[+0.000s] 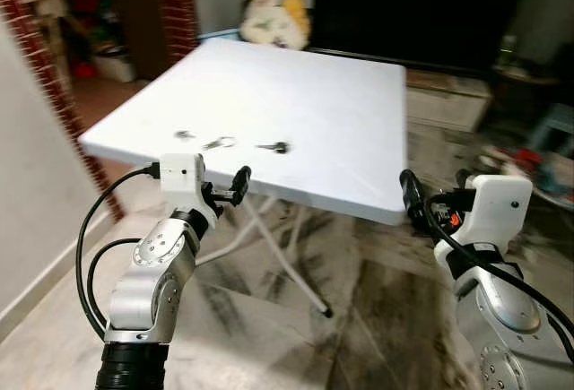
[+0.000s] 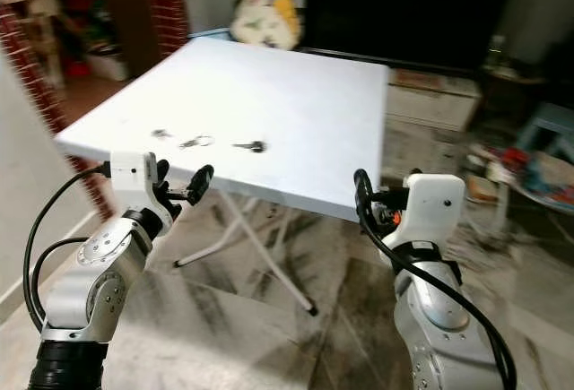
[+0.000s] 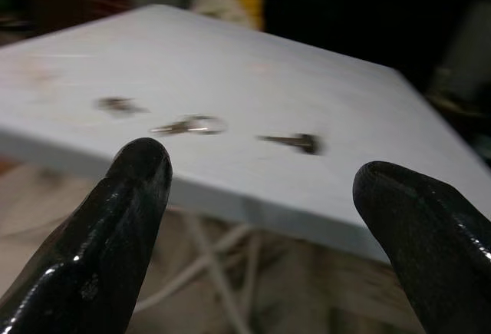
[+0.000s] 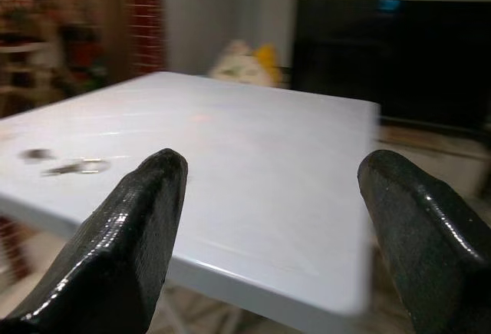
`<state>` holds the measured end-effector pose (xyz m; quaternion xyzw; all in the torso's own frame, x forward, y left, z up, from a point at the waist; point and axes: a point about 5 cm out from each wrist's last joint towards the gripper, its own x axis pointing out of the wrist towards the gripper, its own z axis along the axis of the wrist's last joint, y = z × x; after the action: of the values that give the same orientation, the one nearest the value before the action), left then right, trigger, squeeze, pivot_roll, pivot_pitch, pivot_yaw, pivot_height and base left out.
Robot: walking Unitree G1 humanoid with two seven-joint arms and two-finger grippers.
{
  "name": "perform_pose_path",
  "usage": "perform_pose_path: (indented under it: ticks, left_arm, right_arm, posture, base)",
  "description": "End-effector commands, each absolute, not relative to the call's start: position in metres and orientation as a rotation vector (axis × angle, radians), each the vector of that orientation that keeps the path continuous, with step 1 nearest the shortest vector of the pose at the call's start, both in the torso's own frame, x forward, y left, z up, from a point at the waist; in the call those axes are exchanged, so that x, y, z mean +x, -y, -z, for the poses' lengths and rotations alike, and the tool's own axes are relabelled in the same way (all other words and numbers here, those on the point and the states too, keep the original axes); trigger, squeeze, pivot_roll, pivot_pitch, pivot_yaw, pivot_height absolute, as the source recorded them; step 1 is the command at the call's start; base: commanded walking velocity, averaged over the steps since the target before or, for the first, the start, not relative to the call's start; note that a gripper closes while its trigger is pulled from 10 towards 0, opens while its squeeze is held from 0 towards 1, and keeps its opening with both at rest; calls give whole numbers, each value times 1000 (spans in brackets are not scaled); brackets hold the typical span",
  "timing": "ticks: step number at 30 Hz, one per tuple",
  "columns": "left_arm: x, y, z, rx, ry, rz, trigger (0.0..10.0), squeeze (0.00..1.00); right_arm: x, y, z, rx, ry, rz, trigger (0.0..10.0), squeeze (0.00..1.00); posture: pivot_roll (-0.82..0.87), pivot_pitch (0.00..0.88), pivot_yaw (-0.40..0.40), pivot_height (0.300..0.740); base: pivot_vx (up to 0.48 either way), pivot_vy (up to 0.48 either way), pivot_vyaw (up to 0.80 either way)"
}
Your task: Hang keys on a hook
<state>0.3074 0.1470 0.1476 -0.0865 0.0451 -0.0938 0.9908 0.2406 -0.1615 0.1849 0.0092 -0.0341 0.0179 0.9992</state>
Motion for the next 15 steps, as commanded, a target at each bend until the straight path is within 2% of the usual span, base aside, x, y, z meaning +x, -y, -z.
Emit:
perform_pose_path:
  ticks: [1,11,15]
  left_arm:
    - [314,-149,-154,-166,-67,165,10000,0]
    - [316,-149,-155,-169,-56,158,10000,0]
    - [317,-147,-155,-162,-54,166,10000,0]
  right_arm:
    - [245,162,-188,11,80,-38,10000,0]
    - [248,163,-191,5,94,-35,10000,0]
    - [249,163,-191,12,94,-30,10000,0]
  posture:
    - [0,0,-32,740]
    - [-1,0,-35,740]
    - [-1,0,-35,740]
  base:
    - [0,0,744]
    - [0,0,728]
    - [0,0,0]
